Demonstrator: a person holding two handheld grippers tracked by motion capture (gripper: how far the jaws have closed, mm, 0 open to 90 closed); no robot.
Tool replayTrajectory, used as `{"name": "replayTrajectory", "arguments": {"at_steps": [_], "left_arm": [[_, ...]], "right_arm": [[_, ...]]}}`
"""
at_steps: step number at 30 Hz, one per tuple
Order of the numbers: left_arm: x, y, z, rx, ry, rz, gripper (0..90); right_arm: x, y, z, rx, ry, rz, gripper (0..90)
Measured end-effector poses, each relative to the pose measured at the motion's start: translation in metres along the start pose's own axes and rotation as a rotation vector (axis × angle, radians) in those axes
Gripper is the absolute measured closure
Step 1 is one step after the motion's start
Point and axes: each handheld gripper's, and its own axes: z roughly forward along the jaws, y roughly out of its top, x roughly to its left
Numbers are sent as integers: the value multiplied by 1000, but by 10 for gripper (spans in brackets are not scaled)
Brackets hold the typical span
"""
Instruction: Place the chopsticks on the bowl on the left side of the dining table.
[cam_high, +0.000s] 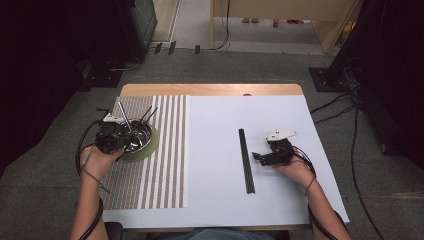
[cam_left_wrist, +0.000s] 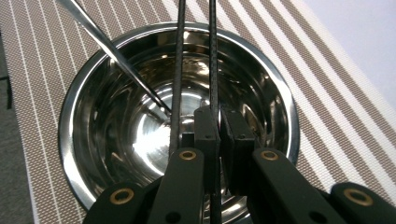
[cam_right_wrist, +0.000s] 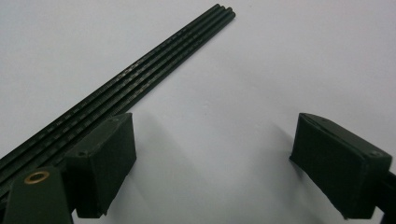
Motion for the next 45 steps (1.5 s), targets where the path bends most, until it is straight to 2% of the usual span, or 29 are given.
{"name": "replayTrajectory", "arguments": {"at_steps": [15, 23, 27, 28, 30, 32, 34, 36, 45], "left_arm": [[5, -3, -1, -9, 25, 11, 867], [7, -4, -4, -3, 31, 2, 861], [6, -2, -7, -21, 21, -2, 806], [5, 0, -10, -43, 18, 1, 791], [5, 0, -12, -72, 40, 12, 738], [6, 1, -13, -84, 46, 11, 716], [8, 1, -12, -109, 56, 7, 656], [9, 0, -8, -101, 67, 13, 621], [9, -2, 5, -65, 67, 6, 656]], "right_arm": [[0, 0, 0, -1, -1, -2, 133], [0, 0, 0, -1, -1, -1, 133], [0, 0, 0, -1, -1, -1, 133], [0, 0, 0, -1, -1, -2, 133], [0, 0, 0, -1, -1, -2, 133], [0, 0, 0, -1, -1, -2, 133], [0, 0, 0, -1, -1, -2, 133], [0, 0, 0, -1, -1, -2, 133], [0, 0, 0, 0, -1, -3, 133]]}}
